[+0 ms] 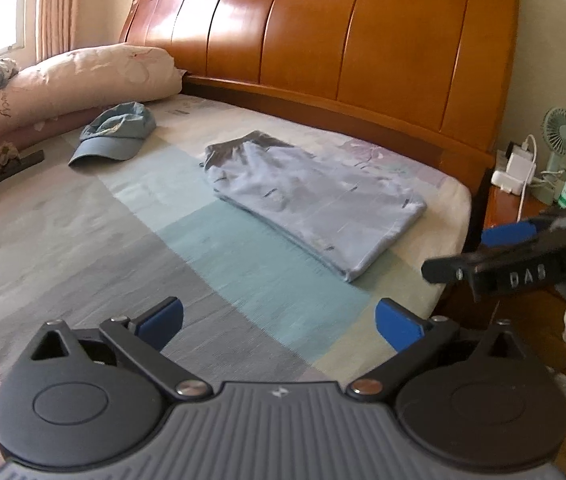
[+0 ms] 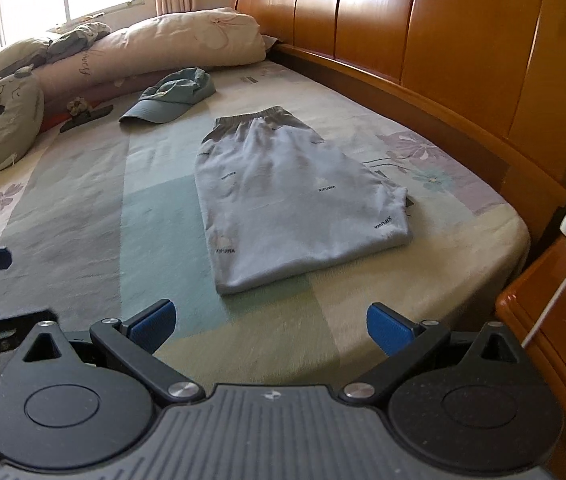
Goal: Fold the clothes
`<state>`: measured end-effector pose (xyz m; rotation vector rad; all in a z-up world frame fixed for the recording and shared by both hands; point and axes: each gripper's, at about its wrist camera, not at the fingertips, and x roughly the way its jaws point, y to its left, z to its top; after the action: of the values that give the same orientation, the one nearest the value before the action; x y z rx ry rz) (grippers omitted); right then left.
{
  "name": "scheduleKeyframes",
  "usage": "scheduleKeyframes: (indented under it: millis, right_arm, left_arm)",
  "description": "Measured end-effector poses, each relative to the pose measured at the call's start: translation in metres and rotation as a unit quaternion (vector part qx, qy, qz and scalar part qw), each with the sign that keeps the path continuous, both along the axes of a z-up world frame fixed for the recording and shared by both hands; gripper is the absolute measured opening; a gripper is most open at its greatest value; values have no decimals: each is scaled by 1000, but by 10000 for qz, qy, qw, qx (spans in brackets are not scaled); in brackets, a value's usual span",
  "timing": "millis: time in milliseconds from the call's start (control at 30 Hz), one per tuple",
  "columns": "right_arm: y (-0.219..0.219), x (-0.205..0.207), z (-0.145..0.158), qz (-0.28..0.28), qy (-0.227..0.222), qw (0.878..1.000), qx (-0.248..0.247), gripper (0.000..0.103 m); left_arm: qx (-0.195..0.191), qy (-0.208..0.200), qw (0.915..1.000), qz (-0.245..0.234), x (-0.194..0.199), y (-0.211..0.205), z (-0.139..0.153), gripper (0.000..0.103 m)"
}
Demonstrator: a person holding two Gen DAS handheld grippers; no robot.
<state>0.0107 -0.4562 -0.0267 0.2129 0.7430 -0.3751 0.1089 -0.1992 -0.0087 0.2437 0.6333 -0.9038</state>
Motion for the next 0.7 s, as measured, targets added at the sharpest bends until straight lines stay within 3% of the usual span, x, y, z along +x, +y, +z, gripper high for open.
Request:
scheduleKeyframes:
  millis: [700]
  right_arm:
    - [12, -27, 21, -364, -5, 9993, -87, 103]
  left_arm:
    - [190, 548, 9978, 306, 0, -24, 12, 102]
